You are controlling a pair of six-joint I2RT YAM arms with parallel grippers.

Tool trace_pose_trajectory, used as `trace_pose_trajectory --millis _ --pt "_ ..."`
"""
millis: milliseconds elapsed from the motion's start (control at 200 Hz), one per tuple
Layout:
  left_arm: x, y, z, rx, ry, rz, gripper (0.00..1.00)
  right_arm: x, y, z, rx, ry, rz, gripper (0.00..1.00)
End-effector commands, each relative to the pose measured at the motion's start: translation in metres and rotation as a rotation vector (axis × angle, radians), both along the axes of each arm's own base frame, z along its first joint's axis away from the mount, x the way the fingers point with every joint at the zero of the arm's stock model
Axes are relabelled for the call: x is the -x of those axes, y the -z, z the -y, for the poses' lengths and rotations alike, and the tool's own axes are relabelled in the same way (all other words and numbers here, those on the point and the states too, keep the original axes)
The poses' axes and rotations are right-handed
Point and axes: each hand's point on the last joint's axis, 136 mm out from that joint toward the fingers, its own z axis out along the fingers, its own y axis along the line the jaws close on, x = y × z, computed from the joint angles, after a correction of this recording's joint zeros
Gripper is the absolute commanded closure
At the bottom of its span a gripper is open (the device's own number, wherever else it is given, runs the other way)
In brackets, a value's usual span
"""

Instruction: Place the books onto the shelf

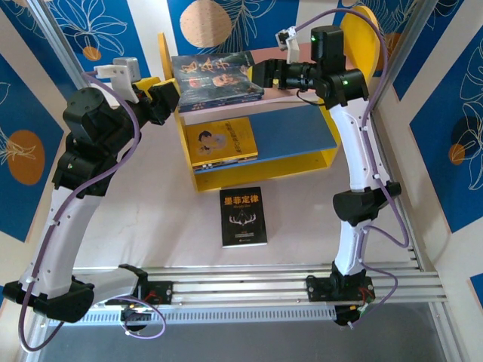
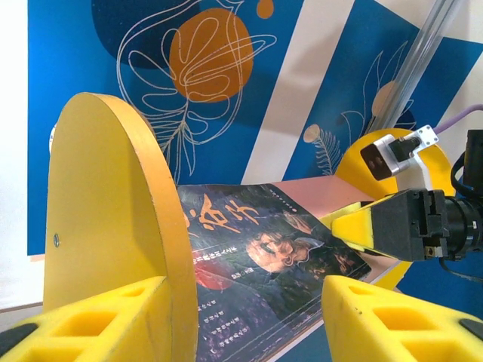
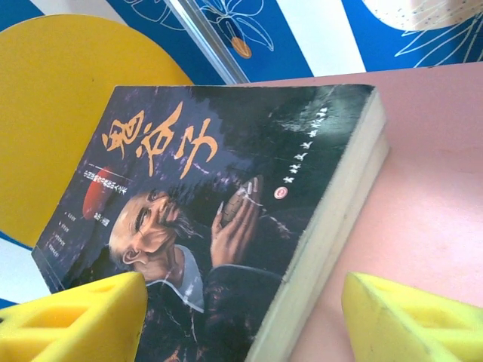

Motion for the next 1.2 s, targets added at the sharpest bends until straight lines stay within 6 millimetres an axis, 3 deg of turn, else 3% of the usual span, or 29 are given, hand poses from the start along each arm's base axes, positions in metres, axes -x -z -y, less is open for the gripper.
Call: trace_pose_trajectory --millis 0,555,1191 --pt "0.007 -0.006 -0.007 -0.006 -0.017 0.020 0.45 0.008 -0.008 0.009 0.014 0.022 0.022 0.31" --pt "-0.001 0.027 -0.007 -0.032 -0.033 -0.067 0.46 0.040 -0.015 0.015 -0.061 -0.035 0.029 0.41" --pt "-0.002 0.028 -0.004 -0.031 -0.021 -0.071 0.46 0.058 -0.017 0.003 -0.091 -0.119 0.019 0.47"
